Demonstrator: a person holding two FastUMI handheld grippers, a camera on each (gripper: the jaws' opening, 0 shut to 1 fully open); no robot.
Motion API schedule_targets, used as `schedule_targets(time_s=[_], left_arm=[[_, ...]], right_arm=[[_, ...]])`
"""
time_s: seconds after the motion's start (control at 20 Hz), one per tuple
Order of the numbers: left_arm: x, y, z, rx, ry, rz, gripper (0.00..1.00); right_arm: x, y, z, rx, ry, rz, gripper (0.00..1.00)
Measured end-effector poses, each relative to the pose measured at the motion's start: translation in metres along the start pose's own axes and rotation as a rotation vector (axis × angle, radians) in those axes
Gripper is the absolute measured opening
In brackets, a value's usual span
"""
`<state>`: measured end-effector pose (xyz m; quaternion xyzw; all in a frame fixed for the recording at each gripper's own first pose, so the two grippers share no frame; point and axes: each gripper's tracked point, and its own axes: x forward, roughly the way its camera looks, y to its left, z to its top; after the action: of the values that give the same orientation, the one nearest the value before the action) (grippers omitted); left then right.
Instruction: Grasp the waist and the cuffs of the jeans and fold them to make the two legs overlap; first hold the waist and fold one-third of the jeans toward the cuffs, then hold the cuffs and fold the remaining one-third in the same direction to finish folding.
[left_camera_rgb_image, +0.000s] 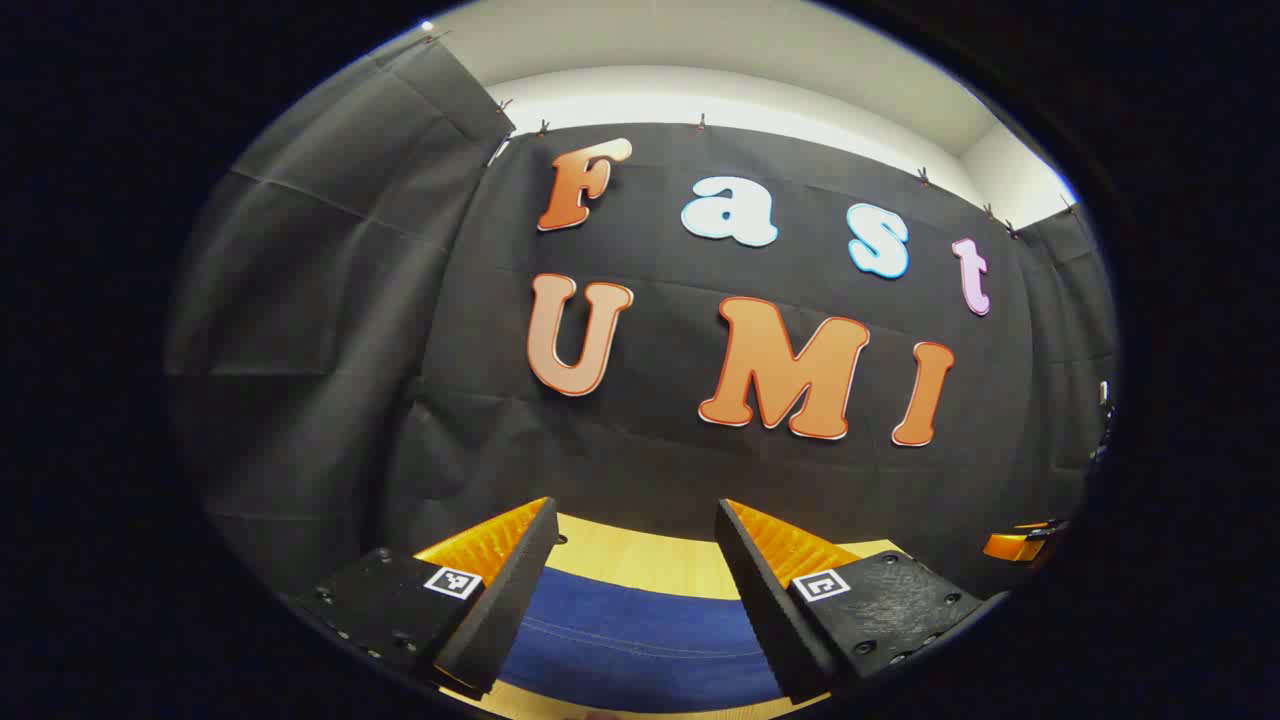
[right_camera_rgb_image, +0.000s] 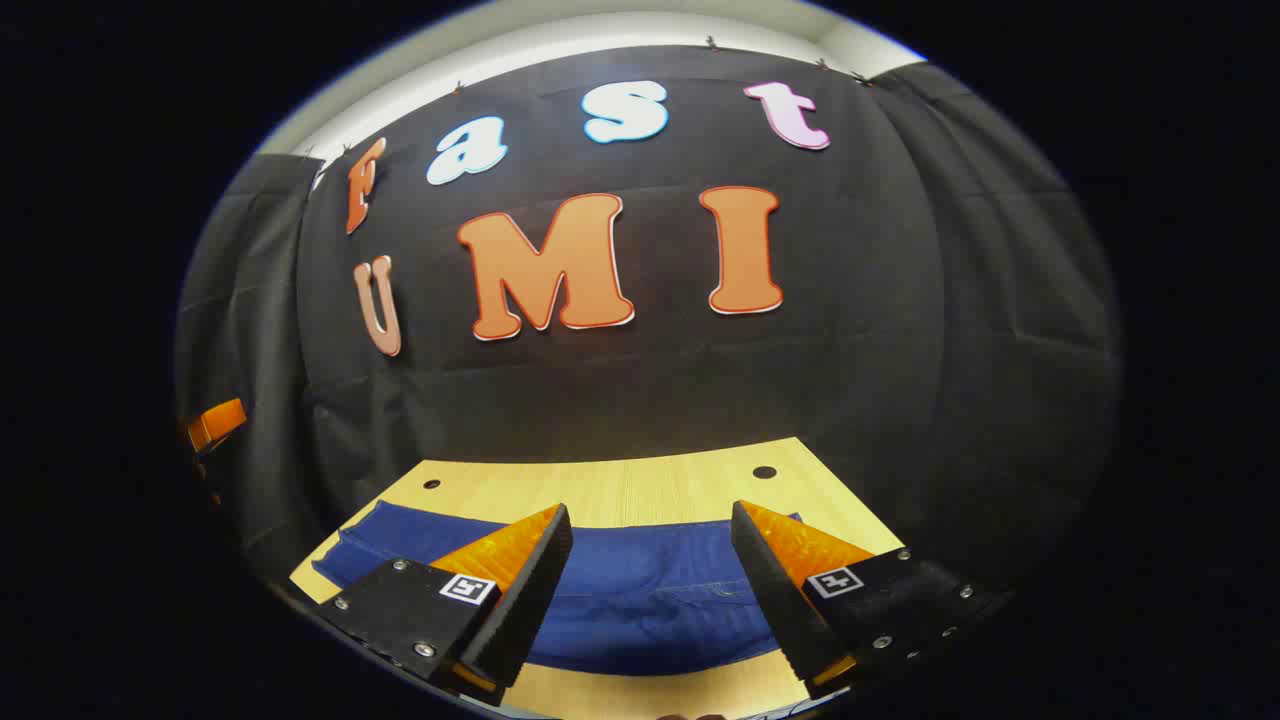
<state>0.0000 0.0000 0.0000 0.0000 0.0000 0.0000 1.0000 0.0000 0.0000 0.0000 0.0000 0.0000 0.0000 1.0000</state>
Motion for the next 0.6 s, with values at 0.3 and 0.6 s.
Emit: schedule_targets(time_s=[0.3, 0.6], left_arm=[[-0.028, -0.022, -0.007, 0.089, 0.005, 0.088, 0.97], [-0.022, -0.038, -0.005, 0.197, -0.011, -0.004, 0.94]], right_arm=[[0.014, -0.007, -0.015, -0.048, 0.047, 0.112, 0.97], [0.023, 0.006, -0.015, -0.016, 0.038, 0.067, 0.97]])
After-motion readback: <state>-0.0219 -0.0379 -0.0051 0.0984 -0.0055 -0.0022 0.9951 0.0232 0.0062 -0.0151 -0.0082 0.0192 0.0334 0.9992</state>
